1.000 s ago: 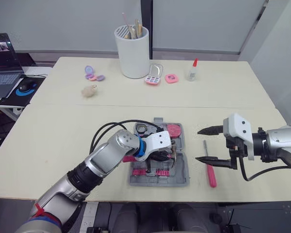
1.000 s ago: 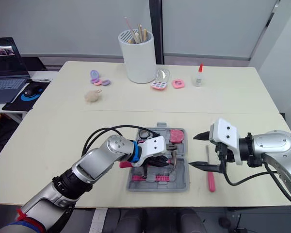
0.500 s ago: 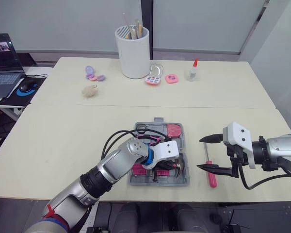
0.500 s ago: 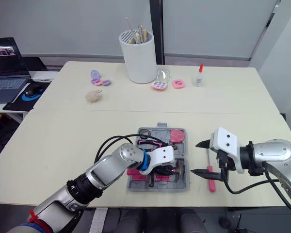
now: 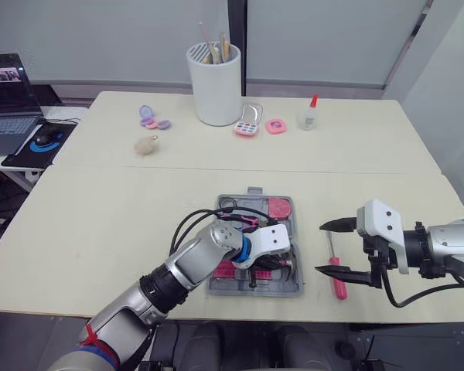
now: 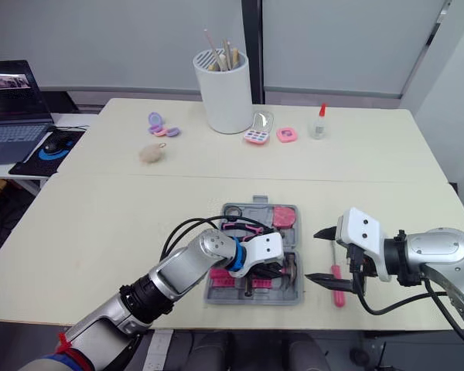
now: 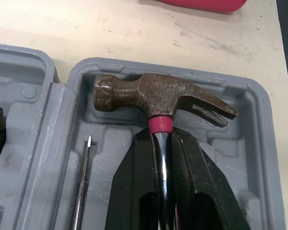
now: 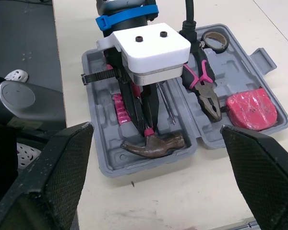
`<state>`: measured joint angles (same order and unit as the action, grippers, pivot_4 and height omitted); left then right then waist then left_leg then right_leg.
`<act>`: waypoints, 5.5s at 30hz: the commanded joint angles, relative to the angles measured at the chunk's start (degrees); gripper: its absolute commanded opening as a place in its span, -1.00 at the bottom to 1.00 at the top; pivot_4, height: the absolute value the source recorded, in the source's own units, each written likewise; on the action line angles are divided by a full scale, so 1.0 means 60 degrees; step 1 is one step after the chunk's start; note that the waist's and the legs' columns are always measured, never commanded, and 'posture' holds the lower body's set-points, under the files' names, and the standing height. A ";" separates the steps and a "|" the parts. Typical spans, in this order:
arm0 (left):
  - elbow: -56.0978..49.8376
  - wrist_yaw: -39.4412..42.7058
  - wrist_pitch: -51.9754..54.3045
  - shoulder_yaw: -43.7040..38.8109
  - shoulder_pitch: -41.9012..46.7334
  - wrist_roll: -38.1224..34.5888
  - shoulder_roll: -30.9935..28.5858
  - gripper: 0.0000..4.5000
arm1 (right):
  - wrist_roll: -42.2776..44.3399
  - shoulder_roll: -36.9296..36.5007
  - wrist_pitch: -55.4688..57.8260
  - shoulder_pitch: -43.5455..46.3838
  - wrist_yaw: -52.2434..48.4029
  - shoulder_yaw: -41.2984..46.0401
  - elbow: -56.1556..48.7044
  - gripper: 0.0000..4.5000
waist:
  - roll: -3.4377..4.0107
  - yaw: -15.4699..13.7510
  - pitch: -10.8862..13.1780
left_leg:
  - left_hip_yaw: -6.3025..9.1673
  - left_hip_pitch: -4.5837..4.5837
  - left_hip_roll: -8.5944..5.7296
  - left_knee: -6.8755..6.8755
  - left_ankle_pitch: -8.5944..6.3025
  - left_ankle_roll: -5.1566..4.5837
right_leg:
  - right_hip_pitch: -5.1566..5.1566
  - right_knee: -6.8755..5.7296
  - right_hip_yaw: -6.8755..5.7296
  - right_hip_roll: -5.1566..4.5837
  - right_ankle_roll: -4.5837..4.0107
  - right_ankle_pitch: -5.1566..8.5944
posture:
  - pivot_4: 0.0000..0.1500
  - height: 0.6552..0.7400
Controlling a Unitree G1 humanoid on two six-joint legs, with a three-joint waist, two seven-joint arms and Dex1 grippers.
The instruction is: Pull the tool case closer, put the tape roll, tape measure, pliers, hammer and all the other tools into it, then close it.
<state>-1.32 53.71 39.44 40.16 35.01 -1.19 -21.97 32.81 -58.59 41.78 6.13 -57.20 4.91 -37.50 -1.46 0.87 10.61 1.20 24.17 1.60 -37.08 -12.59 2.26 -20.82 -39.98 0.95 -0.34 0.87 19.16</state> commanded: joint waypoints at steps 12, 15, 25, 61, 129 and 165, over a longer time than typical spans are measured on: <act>-0.0459 0.0006 0.0136 -0.0177 0.0123 0.0371 -0.0002 -0.11 | 0.0054 0.0037 -0.0146 0.0033 0.0207 0.0117 -0.0228 1.00 | 0.0001 -0.0062 0.0000 | -0.0001 -0.0036 0.0004 0.0006 0.0000 0.0000 | 0.0034 0.0005 0.0001 0.0002 0.0001 0.0001 | 1.00 1.00; -0.0929 0.0166 0.0074 -0.0302 0.0125 0.0323 -0.0284 0.01 | 0.0004 0.0062 -0.0187 0.0105 0.0216 0.0055 -0.0183 1.00 | 0.0001 -0.0058 0.0000 | -0.0001 -0.0039 0.0006 0.0006 0.0000 0.0000 | 0.0034 0.0005 0.0002 0.0005 0.0001 0.0001 | 1.00 1.00; -0.1552 0.0425 -0.1658 -0.1526 -0.0685 -0.0190 -0.1233 -0.07 | -0.0102 0.0122 -0.0368 0.0359 0.0174 -0.0156 0.0141 1.00 | 0.0003 -0.0064 -0.0001 | -0.0002 -0.0047 0.0010 0.0008 0.0000 0.0001 | 0.0041 0.0009 0.0003 0.0003 0.0001 0.0001 | 1.00 1.00; 0.0501 0.1160 -0.4622 -0.2774 -0.2444 -0.0304 -0.1208 -0.98 | -0.0074 0.0109 -0.0430 0.0427 0.0183 -0.0100 0.0313 1.00 | 0.0005 -0.0103 -0.0002 | -0.0002 -0.0050 0.0009 0.0008 -0.0001 -0.0001 | 0.0048 0.0013 -0.0003 -0.0003 0.0000 0.0000 | 1.00 1.00; 0.1648 0.0680 -0.4498 -1.0660 -0.6192 -0.2722 -0.5420 0.99 | -0.2041 -0.0223 -0.3540 0.0375 -0.1666 0.1269 0.6691 1.00 | 0.0037 0.0132 0.0000 | -0.0032 -0.0074 0.0018 0.0025 -0.0003 -0.0001 | 0.0047 0.0011 0.0001 -0.0079 -0.0004 0.0002 | 1.00 1.00; -0.2614 0.1084 -0.2179 -0.8447 -0.3955 -0.4806 -0.4587 0.99 | -0.3256 -0.0757 -0.5312 0.0217 -0.2443 0.0662 0.6992 1.00 | 0.0038 0.0139 0.0001 | -0.0032 -0.0075 0.0013 0.0020 -0.0002 0.0000 | 0.0052 0.0007 0.0004 -0.0073 -0.0003 0.0001 | 1.00 1.00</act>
<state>-13.72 59.78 25.71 -11.35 10.48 -28.31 -50.04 14.15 -61.67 12.32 7.14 -70.53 8.91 4.89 -1.23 1.70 10.61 1.00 23.72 1.67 -36.96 -12.60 2.25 -20.50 -39.94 0.98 -0.78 0.86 19.17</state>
